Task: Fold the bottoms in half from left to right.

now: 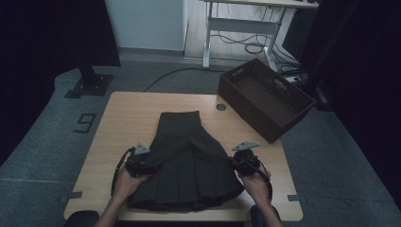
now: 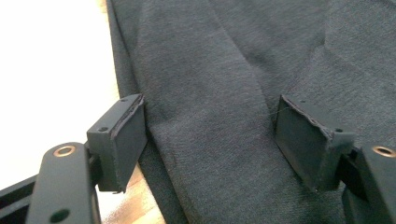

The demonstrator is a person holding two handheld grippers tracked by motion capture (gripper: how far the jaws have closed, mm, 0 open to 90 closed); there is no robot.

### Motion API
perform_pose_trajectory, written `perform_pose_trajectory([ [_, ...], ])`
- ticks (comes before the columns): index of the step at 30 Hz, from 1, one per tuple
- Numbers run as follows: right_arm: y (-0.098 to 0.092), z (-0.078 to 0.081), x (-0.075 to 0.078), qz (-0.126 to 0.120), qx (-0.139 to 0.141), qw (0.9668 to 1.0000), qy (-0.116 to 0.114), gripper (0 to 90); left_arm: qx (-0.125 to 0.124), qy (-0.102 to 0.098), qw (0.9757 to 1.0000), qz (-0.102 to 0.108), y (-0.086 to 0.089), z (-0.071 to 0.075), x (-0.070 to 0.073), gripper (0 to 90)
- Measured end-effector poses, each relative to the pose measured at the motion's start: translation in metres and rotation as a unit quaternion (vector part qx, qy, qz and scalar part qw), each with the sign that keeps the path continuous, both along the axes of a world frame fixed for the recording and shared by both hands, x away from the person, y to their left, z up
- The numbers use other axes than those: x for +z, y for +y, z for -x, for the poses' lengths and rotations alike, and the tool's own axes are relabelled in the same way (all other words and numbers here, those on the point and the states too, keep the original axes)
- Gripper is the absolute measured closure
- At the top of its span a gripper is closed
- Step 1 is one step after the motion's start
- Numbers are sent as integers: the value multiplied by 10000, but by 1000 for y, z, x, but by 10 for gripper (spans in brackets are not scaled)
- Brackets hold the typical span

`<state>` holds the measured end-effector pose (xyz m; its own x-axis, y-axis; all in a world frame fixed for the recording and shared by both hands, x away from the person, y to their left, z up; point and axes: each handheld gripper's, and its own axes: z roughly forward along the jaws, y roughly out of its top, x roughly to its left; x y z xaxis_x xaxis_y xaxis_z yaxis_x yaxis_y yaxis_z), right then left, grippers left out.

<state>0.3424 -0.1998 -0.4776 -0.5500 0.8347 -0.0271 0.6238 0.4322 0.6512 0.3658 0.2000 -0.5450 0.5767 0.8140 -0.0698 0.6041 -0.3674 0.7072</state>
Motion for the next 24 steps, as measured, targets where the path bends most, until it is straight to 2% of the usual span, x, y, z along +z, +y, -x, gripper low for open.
perform_pose_trajectory([
  [4, -8, -4, -36, 149, -58, 9987, 478, 897, 3, 6, 10000, -2, 0, 0, 0, 254],
  [6, -10, -5, -44, 135, -43, 9984, 550, 895, -6, 34, 10000, -5, 0, -1, 1, 253],
  [8, -13, -4, -36, 10, -55, 9990, 451, 872, -42, 86, 9999, -44, 0, -1, 3, 254],
  [11, -9, -1, -14, -196, 31, 9996, 194, 657, -80, 20, 9998, -181, -2, 2, 10, 269],
  [13, -2, 2, -4, -344, 162, 9992, 127, 587, -146, -46, 9998, -147, -4, 7, 15, 272],
  [16, 13, 6, -4, -655, 524, 9961, 265, 580, -290, -142, 9995, -71, -6, 15, 23, 292],
  [19, 31, 10, -16, -783, 832, 9926, 420, 563, -407, -90, 9991, -67, -7, 22, 24, 311],
  [21, 41, 12, -28, -688, 927, 9920, 518, 542, -451, -16, 9986, -291, -8, 24, 19, 313],
  [23, 46, 13, -40, -358, 934, 9934, 554, 543, -435, -8, 9970, -634, -7, 26, 12, 311],
  [24, 46, 12, -45, -210, 917, 9941, 538, 546, -414, 0, 9976, -552, -5, 26, 11, 308],
])
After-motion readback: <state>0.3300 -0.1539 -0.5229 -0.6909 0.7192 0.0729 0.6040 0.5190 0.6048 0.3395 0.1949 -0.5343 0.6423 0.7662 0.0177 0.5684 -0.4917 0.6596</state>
